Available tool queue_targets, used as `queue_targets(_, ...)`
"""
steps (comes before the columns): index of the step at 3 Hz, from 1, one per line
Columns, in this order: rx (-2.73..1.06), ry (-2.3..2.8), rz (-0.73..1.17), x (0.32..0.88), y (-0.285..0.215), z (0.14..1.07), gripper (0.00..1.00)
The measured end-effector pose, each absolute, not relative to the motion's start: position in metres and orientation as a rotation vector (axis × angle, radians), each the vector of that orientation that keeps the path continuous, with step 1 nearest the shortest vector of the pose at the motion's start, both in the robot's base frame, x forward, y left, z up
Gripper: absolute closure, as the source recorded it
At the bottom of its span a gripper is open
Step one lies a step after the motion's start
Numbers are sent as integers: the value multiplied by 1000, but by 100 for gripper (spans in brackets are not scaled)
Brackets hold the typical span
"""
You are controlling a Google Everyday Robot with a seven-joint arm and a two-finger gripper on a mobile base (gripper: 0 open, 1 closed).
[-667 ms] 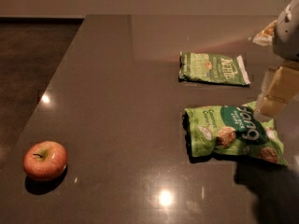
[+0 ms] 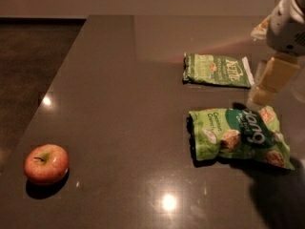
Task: Pick green jalapeno chip bag
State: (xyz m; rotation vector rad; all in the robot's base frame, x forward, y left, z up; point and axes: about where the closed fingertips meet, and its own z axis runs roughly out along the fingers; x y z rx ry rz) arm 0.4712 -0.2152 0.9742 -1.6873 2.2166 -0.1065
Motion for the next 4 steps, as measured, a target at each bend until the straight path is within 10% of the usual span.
queue_targets(4, -1555, 2290, -60, 626, -231, 932, 0)
